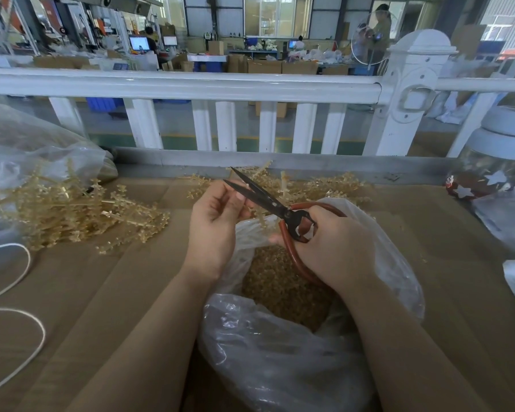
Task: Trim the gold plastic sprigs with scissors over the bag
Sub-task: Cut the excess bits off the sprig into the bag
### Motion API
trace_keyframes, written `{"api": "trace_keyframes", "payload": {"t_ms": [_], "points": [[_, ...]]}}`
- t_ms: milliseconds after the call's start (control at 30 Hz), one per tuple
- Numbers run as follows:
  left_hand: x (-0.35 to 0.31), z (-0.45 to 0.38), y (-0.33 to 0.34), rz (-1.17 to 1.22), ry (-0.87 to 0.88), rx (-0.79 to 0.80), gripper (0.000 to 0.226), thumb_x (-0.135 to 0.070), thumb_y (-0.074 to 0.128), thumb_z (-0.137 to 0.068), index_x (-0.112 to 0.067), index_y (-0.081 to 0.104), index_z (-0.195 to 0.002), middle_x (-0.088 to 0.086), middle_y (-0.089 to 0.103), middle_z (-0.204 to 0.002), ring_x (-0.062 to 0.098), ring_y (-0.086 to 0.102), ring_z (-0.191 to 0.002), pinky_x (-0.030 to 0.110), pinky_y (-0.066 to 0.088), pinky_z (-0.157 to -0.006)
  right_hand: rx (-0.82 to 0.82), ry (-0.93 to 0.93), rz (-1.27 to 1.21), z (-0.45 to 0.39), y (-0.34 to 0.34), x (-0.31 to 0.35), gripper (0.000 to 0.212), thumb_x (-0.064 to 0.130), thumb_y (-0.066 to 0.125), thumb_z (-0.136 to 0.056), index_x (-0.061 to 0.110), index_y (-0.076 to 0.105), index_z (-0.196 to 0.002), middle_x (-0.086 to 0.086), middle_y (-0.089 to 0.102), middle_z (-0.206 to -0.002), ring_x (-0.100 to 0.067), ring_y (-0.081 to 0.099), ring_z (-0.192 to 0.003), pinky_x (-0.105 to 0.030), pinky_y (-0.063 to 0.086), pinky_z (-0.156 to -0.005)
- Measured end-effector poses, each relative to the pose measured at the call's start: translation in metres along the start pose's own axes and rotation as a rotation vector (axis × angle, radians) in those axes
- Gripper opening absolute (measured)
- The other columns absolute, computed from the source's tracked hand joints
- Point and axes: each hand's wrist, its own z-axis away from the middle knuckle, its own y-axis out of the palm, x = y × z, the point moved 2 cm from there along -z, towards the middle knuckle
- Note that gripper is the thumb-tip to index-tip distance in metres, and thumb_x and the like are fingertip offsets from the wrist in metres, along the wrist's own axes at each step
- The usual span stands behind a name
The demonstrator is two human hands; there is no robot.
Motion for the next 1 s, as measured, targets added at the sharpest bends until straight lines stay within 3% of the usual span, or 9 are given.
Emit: {"api": "trace_keyframes", "payload": {"t_ms": [100,333,433,500,567,633,700,800,1000], "points": [[0.000,0.002,0.003,-0.043,0.021,0.037,0.019,0.002,0.050,-0.100,-0.009,0.066,-0.096,0.004,0.066,-0.085,0.009,0.060,-0.075,0.022,0.051,-0.072,-0.021,0.002,-0.029,0.001,-0.002,0.002,0.085,0.096,0.018,-0.074,0.026,0.066,-0.084,0.015,0.063,-0.071,-0.002,0.053,-0.059,-0.010,0.042,-0.055],[0.002,0.003,0.005,-0.020,-0.001,0.058,0.019,0.000,0.053,-0.099,-0.012,0.067,-0.097,-0.008,0.069,-0.082,0.006,0.064,-0.079,0.020,0.052,-0.073,-0.028,-0.028,-0.021,0.001,-0.003,0.002,0.079,0.094,0.026,-0.075,0.026,0.066,-0.081,0.014,0.062,-0.068,-0.003,0.055,-0.060,-0.014,0.046,-0.055],[0.001,0.002,0.005,-0.015,0.006,0.065,0.020,-0.001,0.052,-0.100,-0.013,0.067,-0.097,-0.010,0.070,-0.083,0.005,0.064,-0.079,0.021,0.052,-0.074,-0.042,-0.034,-0.017,0.000,-0.003,0.003,0.088,0.096,0.017,-0.074,0.025,0.068,-0.082,0.014,0.063,-0.069,-0.004,0.055,-0.059,-0.019,0.051,-0.056],[-0.001,0.003,0.006,-0.012,0.020,0.077,0.021,0.000,0.051,-0.100,-0.014,0.066,-0.096,-0.014,0.069,-0.081,0.000,0.063,-0.077,0.016,0.050,-0.073,-0.025,-0.031,0.002,-0.001,-0.001,0.001,0.080,0.094,0.027,-0.075,0.025,0.067,-0.081,0.014,0.063,-0.068,-0.004,0.056,-0.059,-0.019,0.051,-0.055],[-0.002,0.003,0.006,-0.005,0.029,0.089,0.020,0.001,0.050,-0.099,-0.012,0.066,-0.096,-0.015,0.069,-0.080,-0.002,0.062,-0.076,0.014,0.049,-0.072,-0.026,-0.033,0.021,-0.001,0.002,-0.003,0.062,0.083,0.049,-0.081,0.024,0.068,-0.081,0.013,0.063,-0.068,-0.003,0.056,-0.059,-0.018,0.051,-0.056],[0.000,0.003,0.006,0.012,0.020,0.084,0.017,0.000,0.050,-0.100,-0.007,0.065,-0.095,-0.008,0.067,-0.081,0.003,0.061,-0.075,0.017,0.050,-0.072,-0.021,-0.026,0.017,-0.001,0.004,-0.004,0.052,0.075,0.060,-0.082,0.024,0.069,-0.083,0.013,0.065,-0.071,-0.004,0.057,-0.061,-0.020,0.053,-0.059],[0.002,0.001,0.005,0.049,-0.010,0.062,0.015,0.000,0.049,-0.100,-0.003,0.063,-0.095,0.004,0.063,-0.079,0.011,0.058,-0.074,0.024,0.050,-0.073,-0.013,-0.003,-0.038,0.000,0.007,-0.005,0.050,0.074,0.062,-0.082,0.024,0.069,-0.085,0.012,0.067,-0.073,-0.005,0.060,-0.064,-0.024,0.055,-0.062],[0.006,-0.001,0.003,0.129,-0.071,0.030,0.018,0.000,0.047,-0.101,-0.005,0.062,-0.094,0.004,0.062,-0.077,0.015,0.057,-0.072,0.029,0.050,-0.074,0.021,0.120,-0.240,-0.002,0.006,-0.005,0.047,0.077,0.062,-0.076,0.030,0.068,-0.078,0.017,0.064,-0.066,-0.002,0.061,-0.064,-0.019,0.050,-0.062],[0.005,-0.002,0.007,0.395,-0.186,0.078,0.011,-0.003,0.049,-0.096,-0.003,0.060,-0.092,0.005,0.067,-0.077,0.013,0.060,-0.068,0.025,0.054,-0.070,0.165,0.285,-0.549,-0.006,0.008,-0.004,0.024,0.056,0.077,-0.077,0.033,0.071,-0.082,0.022,0.071,-0.075,0.000,0.067,-0.067,-0.026,0.058,-0.062]]}}
